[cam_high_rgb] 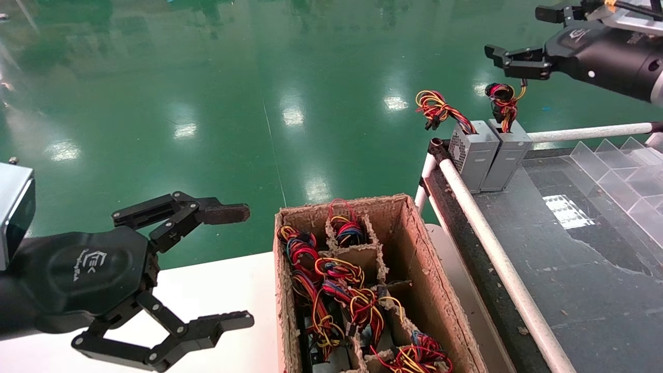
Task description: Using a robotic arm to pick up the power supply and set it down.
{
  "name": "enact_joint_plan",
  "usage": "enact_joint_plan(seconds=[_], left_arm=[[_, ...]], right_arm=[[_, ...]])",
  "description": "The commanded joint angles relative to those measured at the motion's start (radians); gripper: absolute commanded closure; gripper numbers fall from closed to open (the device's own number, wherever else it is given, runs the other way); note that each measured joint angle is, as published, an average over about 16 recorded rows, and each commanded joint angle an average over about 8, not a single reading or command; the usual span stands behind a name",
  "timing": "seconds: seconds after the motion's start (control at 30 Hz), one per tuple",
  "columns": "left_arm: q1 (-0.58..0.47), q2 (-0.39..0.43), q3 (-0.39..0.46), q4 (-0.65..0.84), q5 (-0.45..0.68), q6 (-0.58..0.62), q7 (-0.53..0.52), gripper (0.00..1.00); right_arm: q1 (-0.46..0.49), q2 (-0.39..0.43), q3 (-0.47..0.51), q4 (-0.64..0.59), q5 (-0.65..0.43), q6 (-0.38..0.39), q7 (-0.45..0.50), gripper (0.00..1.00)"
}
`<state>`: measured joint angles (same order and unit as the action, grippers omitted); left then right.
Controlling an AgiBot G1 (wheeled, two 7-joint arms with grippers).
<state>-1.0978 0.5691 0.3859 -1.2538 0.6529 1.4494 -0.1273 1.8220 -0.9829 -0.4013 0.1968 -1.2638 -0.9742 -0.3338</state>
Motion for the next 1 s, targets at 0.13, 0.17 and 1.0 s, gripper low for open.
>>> enact_joint_plan(seconds=[0.13,0.17,1.0], left_arm=[[0.0,0.0,0.0,0.0,0.0,0.0,0.0,0.0],[0.0,0.0,0.0,0.0,0.0,0.0,0.0,0.0],[0.0,0.0,0.0,0.0,0.0,0.0,0.0,0.0]], right_arm=[[-0.073,0.036,0.012,0.106,0.052,-0.051,0.051,0.0],[-0.088,0.044,0.014,0.127,0.062,-0.061,0.061,0.0],[-0.451,0.224,0.073,0.656,0.322,-0.315,0.315,0.0]])
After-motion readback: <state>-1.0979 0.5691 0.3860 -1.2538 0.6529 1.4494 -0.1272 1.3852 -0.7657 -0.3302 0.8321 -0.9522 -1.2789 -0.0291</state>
